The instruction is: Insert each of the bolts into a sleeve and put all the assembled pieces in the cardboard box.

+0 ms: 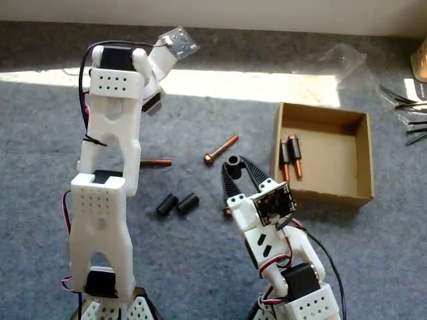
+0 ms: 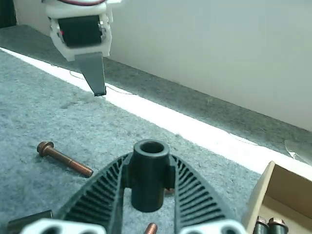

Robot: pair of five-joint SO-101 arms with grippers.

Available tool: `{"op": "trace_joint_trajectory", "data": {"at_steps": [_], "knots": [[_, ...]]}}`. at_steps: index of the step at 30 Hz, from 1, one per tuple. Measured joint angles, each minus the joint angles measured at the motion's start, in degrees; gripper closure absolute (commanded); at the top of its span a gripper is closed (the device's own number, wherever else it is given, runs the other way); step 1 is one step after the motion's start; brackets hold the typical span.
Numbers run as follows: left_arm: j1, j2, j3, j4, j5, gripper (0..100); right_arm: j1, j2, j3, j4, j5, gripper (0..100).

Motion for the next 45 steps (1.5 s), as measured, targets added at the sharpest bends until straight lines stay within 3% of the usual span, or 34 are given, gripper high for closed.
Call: {"op": "trace_joint_trajectory", "data": {"at_steps": [7, 12, 23, 35, 38, 45], "knots": [[0.0, 0.0, 0.0, 0.1, 12.0, 90, 0.0, 0.0, 0.0, 0.0, 0.0, 99.3], [0.2, -3.9, 3.3, 0.3, 13.1, 90, 0.0, 0.0, 0.0, 0.0, 0.0, 99.3], [4.6, -26.6, 29.8, 0.4, 14.3, 90, 0.0, 0.0, 0.0, 1.2, 0.0, 99.3], [4.3, -37.2, 38.2, 0.5, 49.0, 89, 0.0, 0.0, 0.0, 1.4, 0.0, 99.3], [4.8, -37.2, 41.1, 0.5, 53.0, 89, 0.0, 0.0, 0.0, 1.4, 0.0, 99.3], [9.8, -37.2, 46.9, 0.5, 55.2, 89, 0.0, 0.0, 0.0, 1.4, 0.1, 99.3]]}}
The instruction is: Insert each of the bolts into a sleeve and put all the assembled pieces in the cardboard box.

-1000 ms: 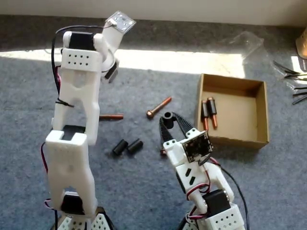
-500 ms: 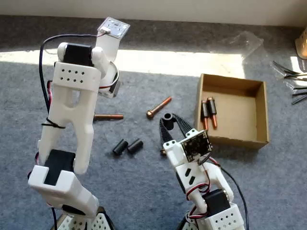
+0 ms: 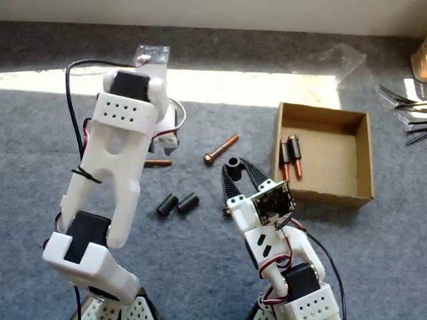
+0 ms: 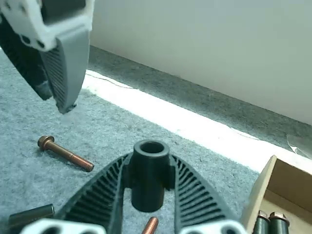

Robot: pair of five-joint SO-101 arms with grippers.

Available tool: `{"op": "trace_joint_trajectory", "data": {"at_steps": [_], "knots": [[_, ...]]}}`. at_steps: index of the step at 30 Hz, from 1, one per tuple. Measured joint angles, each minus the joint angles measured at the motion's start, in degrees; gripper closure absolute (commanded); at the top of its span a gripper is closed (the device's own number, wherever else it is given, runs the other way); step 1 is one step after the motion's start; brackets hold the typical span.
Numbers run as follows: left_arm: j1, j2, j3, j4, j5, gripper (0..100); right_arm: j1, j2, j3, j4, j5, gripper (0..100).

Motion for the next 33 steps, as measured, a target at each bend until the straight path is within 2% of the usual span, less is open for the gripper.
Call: {"op": "trace_joint_trajectory", "data": {"at_steps": [4, 11, 16, 21, 27, 33], "knots": [[1.1, 0.0, 0.9, -2.5, 5.5, 89, 0.0, 0.0, 0.0, 0.0, 0.0, 99.3], [-1.8, 0.0, 8.8, -14.2, 24.9, 89, 0.0, 0.0, 0.0, 0.0, 0.0, 99.3], [-1.8, 0.1, 14.1, -21.5, 28.0, 89, 0.0, 0.0, 0.0, 0.0, 0.0, 99.3], [-2.1, 0.1, 14.9, -23.5, 28.7, 89, 0.0, 0.0, 0.0, 0.0, 0.0, 99.3], [-7.8, 0.1, 14.9, -23.5, 42.3, 89, 0.0, 0.0, 0.0, 0.0, 0.0, 99.3], [-10.5, 0.0, 17.1, -24.3, 46.5, 89, 0.0, 0.0, 0.0, 0.0, 0.0, 99.3]]}}
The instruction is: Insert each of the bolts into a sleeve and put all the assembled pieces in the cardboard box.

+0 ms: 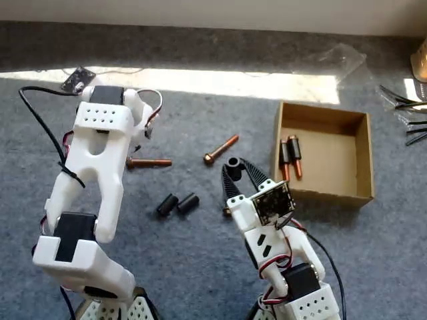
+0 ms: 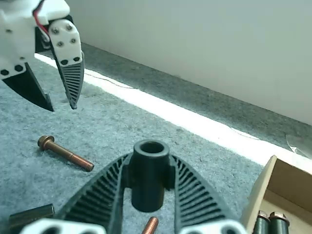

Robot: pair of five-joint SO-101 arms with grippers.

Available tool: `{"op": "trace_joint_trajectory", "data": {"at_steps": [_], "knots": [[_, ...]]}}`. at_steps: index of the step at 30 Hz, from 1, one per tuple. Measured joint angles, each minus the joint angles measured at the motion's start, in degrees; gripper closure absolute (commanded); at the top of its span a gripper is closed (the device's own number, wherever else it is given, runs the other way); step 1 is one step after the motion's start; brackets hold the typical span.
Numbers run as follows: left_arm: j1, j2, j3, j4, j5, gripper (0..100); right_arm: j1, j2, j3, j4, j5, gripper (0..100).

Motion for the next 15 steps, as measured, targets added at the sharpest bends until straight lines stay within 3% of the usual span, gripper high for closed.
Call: {"op": "trace_joint_trajectory", "data": {"at_steps": [8, 15], "knots": [[0.1, 0.0, 9.7, -13.2, 1.3, 89, 0.0, 0.0, 0.0, 0.0, 0.0, 99.3], [0.1, 0.0, 10.3, -14.9, 1.3, 89, 0.0, 0.0, 0.0, 0.0, 0.0, 99.3]]}}
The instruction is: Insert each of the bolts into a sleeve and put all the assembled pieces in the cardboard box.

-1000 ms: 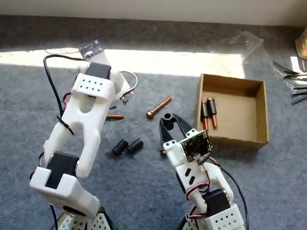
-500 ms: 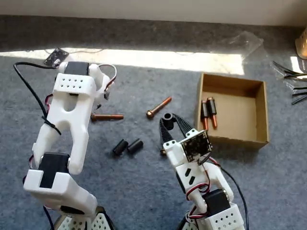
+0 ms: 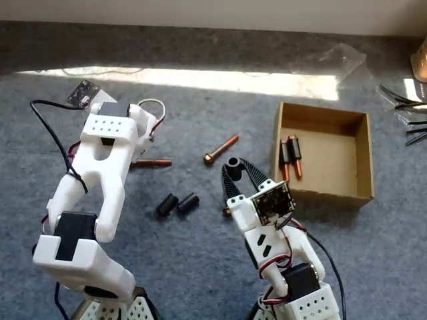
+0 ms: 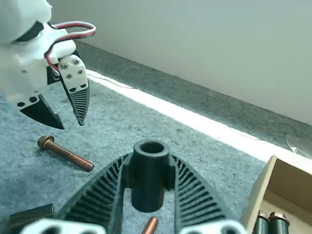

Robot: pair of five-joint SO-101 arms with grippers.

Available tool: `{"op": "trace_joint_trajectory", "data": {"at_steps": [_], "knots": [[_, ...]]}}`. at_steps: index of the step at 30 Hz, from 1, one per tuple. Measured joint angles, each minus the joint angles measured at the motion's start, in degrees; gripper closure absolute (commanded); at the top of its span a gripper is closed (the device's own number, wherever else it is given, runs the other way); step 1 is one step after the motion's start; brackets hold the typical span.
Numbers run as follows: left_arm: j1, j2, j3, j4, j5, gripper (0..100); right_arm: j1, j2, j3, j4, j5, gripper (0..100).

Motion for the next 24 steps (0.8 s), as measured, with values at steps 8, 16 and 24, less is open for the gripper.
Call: {"op": "trace_joint_trajectory", "data": {"at_steps": [8, 16, 24], "knots": [[0.0, 0.0, 0.3, -0.4, 5.5, 89, 0.0, 0.0, 0.0, 0.0, 0.0, 99.3], [0.0, 0.0, 3.4, -0.5, 6.3, 89, 0.0, 0.0, 0.0, 0.0, 0.0, 99.3], [0.0, 0.0, 3.7, -0.7, 6.3, 89, 0.0, 0.0, 0.0, 0.0, 0.0, 99.3]]}}
